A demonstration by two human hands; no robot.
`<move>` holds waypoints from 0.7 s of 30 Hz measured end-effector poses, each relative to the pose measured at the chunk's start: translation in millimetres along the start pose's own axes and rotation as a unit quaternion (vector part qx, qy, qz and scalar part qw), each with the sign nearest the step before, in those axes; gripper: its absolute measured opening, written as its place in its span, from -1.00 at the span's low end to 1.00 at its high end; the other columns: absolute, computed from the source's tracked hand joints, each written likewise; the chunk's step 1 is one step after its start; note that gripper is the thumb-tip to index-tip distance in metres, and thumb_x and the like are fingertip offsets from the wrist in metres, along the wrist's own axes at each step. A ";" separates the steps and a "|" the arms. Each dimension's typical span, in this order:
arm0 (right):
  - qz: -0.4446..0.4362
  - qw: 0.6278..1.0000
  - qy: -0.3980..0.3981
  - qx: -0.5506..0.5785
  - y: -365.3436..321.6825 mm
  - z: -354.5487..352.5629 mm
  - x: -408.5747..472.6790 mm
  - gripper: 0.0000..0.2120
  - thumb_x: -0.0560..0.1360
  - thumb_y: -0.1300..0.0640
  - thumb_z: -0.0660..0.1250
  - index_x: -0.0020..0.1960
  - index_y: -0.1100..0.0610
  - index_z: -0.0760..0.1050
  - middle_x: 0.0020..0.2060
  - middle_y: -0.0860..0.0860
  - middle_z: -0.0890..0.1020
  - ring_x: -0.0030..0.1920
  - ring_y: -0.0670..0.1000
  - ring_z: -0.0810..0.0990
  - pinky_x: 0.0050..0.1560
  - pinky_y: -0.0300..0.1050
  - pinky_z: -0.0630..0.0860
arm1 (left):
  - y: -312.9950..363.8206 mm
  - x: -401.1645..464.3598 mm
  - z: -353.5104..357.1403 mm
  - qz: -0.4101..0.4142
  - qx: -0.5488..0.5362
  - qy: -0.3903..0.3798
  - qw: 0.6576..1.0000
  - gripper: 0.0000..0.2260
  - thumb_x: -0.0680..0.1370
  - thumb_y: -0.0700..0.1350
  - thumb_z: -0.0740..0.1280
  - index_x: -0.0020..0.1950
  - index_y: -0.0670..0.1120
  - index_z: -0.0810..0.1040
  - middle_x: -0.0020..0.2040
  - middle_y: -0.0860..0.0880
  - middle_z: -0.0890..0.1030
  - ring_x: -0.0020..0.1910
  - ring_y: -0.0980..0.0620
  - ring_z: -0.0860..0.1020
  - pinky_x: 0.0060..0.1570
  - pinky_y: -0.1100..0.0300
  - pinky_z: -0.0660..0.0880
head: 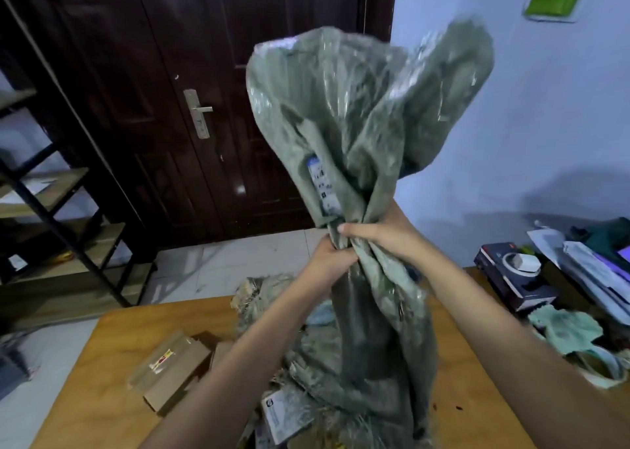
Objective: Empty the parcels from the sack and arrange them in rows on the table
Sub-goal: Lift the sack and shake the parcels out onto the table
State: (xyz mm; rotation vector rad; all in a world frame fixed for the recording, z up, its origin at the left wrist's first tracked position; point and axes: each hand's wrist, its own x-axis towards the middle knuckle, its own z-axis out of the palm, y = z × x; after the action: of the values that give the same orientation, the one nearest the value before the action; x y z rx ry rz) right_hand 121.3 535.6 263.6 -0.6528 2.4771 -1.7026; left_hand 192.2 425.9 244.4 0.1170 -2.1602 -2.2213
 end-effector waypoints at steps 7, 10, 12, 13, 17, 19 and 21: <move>0.052 0.999 -0.005 0.015 43.6 19.4 -11.6 -0.47 0.29 0.23 0.59 0.20 0.07 0.49 0.08 -0.02 0.63 0.10 -0.06 0.60 0.19 -0.13 0.50 | -43.9 -6.7 -5.1 -0.068 -0.010 -0.057 0.996 -0.82 0.54 -0.28 0.34 0.00 0.01 0.56 -0.02 -0.01 0.66 -0.05 0.07 0.65 -0.02 0.20 0.60; 0.059 0.998 -0.009 0.028 41.9 18.2 -12.9 -0.51 0.32 0.27 0.56 0.17 0.08 0.46 -0.01 -0.07 0.63 -0.01 -0.22 0.58 0.01 -0.34 0.48 | -44.2 -6.6 -6.2 -0.067 0.006 -0.077 0.995 -0.83 0.47 -0.22 0.40 -0.01 0.02 0.56 -0.04 0.01 0.66 -0.10 0.14 0.65 -0.05 0.23 0.60; 0.062 0.998 -0.008 0.025 43.2 18.7 -13.8 -0.52 0.32 0.28 0.55 0.16 0.08 0.46 -0.05 -0.12 0.62 -0.05 -0.27 0.56 -0.07 -0.43 0.47 | -46.7 -6.5 -7.5 -0.077 0.007 -0.076 0.994 -0.77 0.37 -0.12 0.40 0.01 0.01 0.57 -0.03 -0.02 0.66 -0.03 0.05 0.64 0.02 0.14 0.59; 0.065 0.998 -0.007 0.020 42.1 19.2 -15.2 -0.52 0.33 0.28 0.55 0.16 0.08 0.46 -0.06 -0.15 0.61 -0.07 -0.29 0.55 -0.11 -0.48 0.47 | -47.0 -7.1 -8.1 -0.079 0.009 -0.074 0.994 -0.75 0.35 -0.09 0.39 0.02 0.01 0.57 -0.01 -0.04 0.67 -0.01 0.02 0.64 0.05 0.11 0.58; 0.056 0.998 -0.010 0.009 39.0 16.5 -17.4 -0.54 0.34 0.26 0.54 0.19 0.13 0.48 -0.06 -0.14 0.61 -0.09 -0.31 0.53 -0.01 -0.42 0.52 | -50.3 -6.4 -15.5 -0.079 0.030 -0.100 0.991 -0.67 0.34 -0.09 0.42 0.10 -0.01 0.59 0.12 -0.08 0.65 0.10 -0.01 0.62 0.16 0.05 0.55; 0.050 0.999 0.001 0.022 30.2 9.6 -17.0 -0.55 0.34 0.25 0.55 0.17 0.11 0.48 -0.08 -0.16 0.60 -0.11 -0.30 0.54 -0.04 -0.44 0.51 | -47.2 -6.7 -22.2 -0.070 0.037 -0.127 0.989 -0.68 0.37 -0.12 0.44 0.11 0.05 0.58 0.13 -0.01 0.65 0.13 0.04 0.61 0.17 0.12 0.53; 0.042 0.997 0.032 0.050 21.7 -1.2 -14.1 -0.53 0.28 0.20 0.57 0.14 0.13 0.52 -0.05 -0.09 0.66 -0.05 -0.15 0.63 0.07 -0.18 0.57 | -40.9 -7.7 -31.9 -0.068 0.048 -0.165 0.983 -0.66 0.41 -0.13 0.48 0.13 0.11 0.54 0.14 0.08 0.63 0.14 0.12 0.58 0.16 0.23 0.50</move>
State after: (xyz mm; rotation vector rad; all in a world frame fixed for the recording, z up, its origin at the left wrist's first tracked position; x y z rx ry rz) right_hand 127.1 548.4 241.8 -0.4866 2.4043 -1.8296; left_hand 203.4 395.9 202.8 -0.1143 -2.4987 -2.3533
